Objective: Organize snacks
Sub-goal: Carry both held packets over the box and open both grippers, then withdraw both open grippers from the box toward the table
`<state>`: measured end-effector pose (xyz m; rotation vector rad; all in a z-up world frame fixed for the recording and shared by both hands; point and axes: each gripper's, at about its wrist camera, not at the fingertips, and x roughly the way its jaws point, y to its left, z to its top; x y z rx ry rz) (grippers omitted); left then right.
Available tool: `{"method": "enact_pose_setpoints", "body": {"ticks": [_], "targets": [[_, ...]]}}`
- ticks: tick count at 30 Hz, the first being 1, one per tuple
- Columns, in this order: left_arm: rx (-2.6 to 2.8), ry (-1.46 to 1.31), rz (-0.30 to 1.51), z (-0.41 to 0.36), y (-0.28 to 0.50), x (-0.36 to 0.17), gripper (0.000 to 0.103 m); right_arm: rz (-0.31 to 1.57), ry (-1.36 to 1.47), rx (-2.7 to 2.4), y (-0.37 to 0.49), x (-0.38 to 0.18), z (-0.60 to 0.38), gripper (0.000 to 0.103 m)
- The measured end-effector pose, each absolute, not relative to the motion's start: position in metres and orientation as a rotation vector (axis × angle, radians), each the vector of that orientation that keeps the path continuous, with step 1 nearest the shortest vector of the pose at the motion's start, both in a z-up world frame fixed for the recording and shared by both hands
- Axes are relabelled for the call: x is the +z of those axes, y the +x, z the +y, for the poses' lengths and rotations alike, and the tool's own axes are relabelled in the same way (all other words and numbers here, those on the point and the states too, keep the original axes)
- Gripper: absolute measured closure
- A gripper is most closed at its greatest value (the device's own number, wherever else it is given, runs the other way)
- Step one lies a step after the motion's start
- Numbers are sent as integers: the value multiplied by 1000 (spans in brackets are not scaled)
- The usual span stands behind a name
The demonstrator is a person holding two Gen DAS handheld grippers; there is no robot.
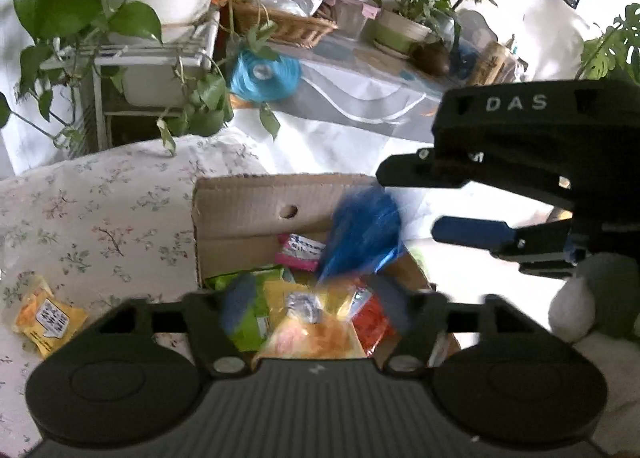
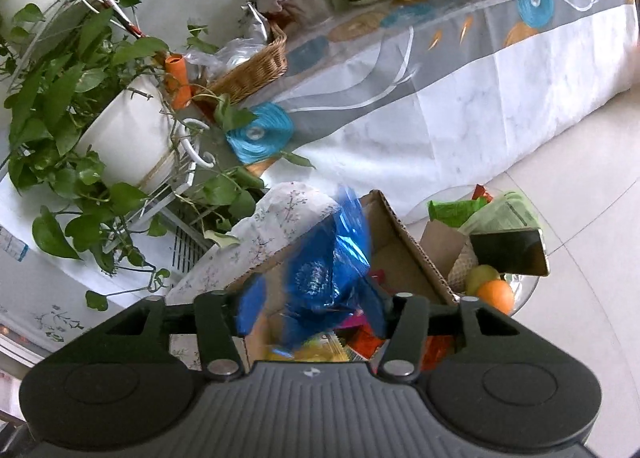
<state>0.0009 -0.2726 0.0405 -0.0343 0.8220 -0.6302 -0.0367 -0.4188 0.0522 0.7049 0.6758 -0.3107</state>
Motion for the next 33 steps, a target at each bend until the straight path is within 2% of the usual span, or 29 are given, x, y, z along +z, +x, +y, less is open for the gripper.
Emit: {"method": "enact_pose_setpoints", "body": {"ticks": [1, 3, 19, 33], "targets": [[-624, -26, 814, -270, 0, 42, 18, 670, 706, -307, -38, 53, -419, 32], [-619, -7, 804, -266, 0, 44, 18, 663, 701, -312, -39, 55, -418, 28], [-462, -11, 810, -147, 29, 46, 14, 662, 630, -197, -24, 60, -389, 22], [-217, -151, 805, -37, 86, 34, 12, 722, 485, -58, 5, 56, -330, 19]]}}
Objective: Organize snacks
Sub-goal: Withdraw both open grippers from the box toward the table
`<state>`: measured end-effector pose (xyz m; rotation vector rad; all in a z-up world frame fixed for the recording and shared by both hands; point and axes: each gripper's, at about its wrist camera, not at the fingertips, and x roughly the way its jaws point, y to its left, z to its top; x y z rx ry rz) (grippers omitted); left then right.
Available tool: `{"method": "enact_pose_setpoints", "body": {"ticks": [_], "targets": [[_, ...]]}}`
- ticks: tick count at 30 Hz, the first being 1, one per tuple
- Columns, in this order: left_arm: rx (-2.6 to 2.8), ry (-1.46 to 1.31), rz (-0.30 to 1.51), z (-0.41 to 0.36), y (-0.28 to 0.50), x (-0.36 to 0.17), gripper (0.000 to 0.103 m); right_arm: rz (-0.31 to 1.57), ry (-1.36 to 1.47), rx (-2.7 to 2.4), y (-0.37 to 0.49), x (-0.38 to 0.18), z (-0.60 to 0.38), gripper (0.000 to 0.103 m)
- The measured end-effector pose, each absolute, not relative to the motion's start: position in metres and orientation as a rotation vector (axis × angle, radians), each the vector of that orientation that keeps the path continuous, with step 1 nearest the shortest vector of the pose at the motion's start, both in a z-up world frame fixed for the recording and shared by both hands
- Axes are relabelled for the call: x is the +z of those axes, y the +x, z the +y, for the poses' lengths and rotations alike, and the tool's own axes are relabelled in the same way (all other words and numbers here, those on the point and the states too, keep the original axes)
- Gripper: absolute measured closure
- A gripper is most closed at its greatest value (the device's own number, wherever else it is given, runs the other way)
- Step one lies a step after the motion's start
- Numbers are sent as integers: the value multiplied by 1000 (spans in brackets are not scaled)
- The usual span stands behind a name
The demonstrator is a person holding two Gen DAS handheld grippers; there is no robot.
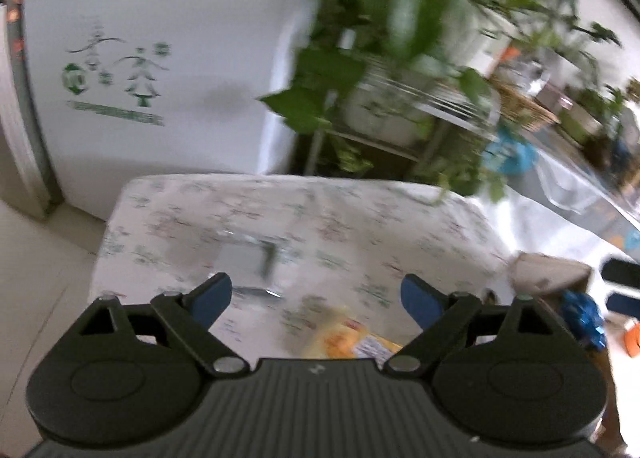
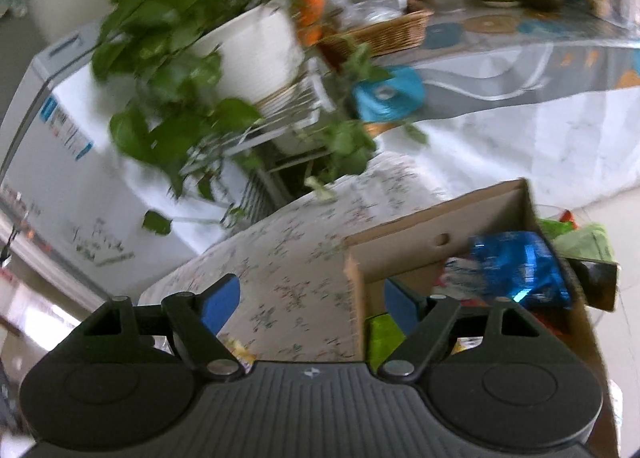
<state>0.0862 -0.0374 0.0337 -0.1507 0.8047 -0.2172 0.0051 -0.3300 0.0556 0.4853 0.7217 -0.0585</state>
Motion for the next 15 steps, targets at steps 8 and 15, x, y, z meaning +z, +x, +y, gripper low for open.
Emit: {"method": "enact_pose_setpoints", "body": {"ticks": [8, 15], "targets": [[-141, -178, 824, -9, 119, 23, 12, 781, 388, 59, 30, 46, -281, 19], [-137, -158, 881, -8, 141, -1, 12, 862, 314, 120, 49, 26, -246, 18]]}}
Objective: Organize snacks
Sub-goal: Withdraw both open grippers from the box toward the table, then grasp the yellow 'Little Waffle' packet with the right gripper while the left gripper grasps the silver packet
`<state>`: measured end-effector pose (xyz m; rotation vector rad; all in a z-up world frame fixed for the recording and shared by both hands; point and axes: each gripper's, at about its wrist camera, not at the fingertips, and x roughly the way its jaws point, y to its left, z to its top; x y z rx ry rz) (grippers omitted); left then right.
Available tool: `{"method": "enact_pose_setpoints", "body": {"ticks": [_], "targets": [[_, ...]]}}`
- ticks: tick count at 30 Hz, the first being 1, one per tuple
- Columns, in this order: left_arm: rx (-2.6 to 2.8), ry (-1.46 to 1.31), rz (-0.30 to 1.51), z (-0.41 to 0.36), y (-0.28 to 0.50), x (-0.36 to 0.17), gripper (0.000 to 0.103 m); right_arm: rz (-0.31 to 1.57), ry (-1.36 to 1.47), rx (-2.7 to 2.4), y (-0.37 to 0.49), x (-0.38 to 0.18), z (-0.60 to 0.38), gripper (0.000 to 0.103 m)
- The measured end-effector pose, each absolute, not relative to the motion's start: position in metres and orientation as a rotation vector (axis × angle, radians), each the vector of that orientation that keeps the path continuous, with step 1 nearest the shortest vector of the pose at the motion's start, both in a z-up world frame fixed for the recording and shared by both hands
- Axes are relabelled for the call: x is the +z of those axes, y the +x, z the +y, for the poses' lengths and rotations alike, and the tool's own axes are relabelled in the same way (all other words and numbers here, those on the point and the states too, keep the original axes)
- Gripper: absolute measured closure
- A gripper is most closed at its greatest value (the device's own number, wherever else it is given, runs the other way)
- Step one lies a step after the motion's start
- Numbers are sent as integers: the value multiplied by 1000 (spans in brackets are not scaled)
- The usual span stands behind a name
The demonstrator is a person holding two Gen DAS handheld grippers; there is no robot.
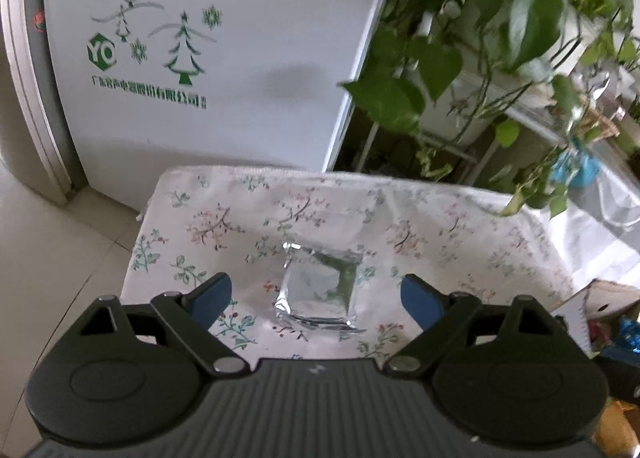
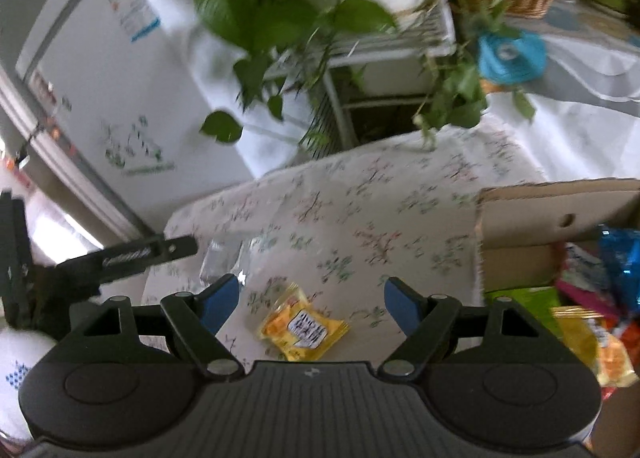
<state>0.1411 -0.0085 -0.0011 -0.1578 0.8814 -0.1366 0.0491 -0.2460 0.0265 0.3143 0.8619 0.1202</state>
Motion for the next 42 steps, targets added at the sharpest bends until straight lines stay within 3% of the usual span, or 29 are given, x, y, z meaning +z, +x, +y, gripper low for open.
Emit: {"method": "enact_pose_setpoints", "body": {"ticks": [18, 23, 34, 36, 38, 40, 42], "targets": [[-120, -84, 1017, -22, 186, -59, 12, 1025, 8, 288, 92, -40, -185, 17], [-124, -51, 1027, -25, 190, -67, 11, 1023, -73, 348, 98, -51, -172, 10], [-117, 38, 1004, -40, 189, -73, 14, 1040, -142, 295, 107, -69, -160, 13], [-120, 38, 996, -40, 189, -73, 18, 1038, -139, 283, 107, -69, -160, 20], [-126, 42, 984, -39, 187, -71, 30, 1036, -144, 266, 107, -67, -163, 33], [-124, 52, 975, -38, 185, -68, 43, 1039, -131, 256, 106, -65, -167, 35], [-124, 54, 979, -37, 184, -67, 43, 1040, -128, 247, 104, -64, -168, 38]]}}
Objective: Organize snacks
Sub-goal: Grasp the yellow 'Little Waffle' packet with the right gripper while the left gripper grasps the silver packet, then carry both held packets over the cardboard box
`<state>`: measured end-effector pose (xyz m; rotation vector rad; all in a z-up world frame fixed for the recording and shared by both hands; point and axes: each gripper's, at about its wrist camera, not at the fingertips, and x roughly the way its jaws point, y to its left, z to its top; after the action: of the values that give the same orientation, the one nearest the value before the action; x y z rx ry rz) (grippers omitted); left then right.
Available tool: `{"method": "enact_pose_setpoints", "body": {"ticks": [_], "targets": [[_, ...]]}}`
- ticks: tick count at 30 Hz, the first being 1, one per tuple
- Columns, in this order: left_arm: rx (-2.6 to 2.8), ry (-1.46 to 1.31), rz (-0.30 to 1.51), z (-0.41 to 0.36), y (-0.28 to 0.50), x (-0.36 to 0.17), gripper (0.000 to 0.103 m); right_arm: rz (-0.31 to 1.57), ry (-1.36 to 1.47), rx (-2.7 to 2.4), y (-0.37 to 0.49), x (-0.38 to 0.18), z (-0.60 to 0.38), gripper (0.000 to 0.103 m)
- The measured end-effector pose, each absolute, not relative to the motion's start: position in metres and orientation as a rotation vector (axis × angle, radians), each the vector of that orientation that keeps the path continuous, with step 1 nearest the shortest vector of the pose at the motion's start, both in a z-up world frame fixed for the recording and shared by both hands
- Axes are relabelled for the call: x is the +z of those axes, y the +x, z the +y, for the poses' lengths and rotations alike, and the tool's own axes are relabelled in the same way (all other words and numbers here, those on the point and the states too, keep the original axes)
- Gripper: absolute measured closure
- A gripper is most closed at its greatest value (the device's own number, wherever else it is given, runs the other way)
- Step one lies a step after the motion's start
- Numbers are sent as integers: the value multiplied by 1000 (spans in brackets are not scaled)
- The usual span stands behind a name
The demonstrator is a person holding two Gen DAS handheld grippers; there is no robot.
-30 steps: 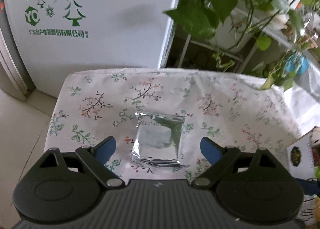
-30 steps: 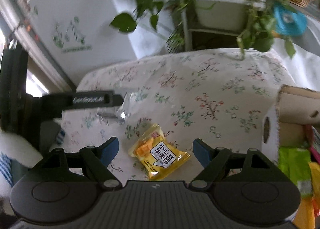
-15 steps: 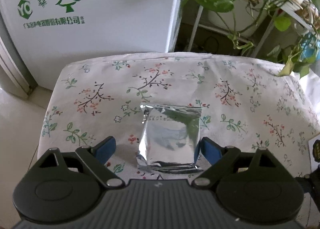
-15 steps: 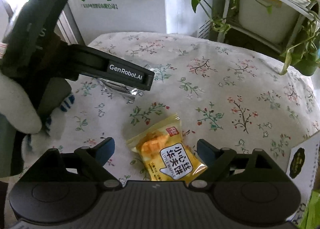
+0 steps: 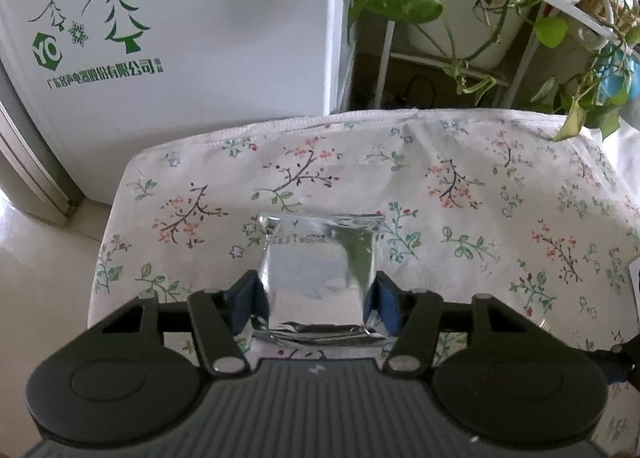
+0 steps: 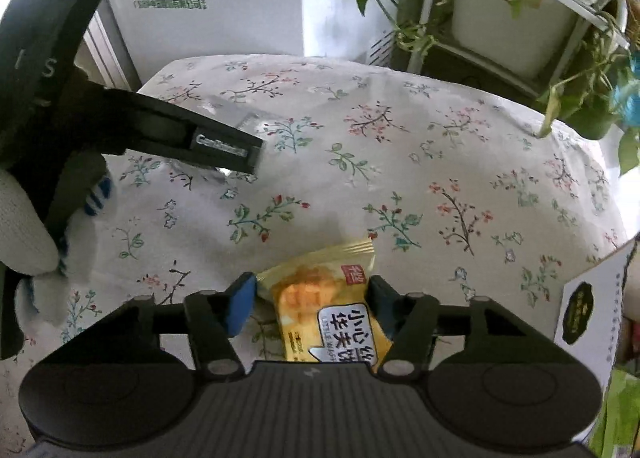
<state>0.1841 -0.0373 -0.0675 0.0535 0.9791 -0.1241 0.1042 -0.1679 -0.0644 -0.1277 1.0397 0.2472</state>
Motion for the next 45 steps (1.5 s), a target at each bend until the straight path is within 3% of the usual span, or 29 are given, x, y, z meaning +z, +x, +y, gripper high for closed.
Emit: {"method": "enact_pose_setpoints", "body": {"ticks": [14, 45], "targets": [[-125, 61, 945, -37, 168, -51, 43, 1024, -36, 132, 100, -41, -186, 39], [-238, 121, 806, -79, 90, 14, 43, 784, 197, -56, 57, 40, -240, 39]]}}
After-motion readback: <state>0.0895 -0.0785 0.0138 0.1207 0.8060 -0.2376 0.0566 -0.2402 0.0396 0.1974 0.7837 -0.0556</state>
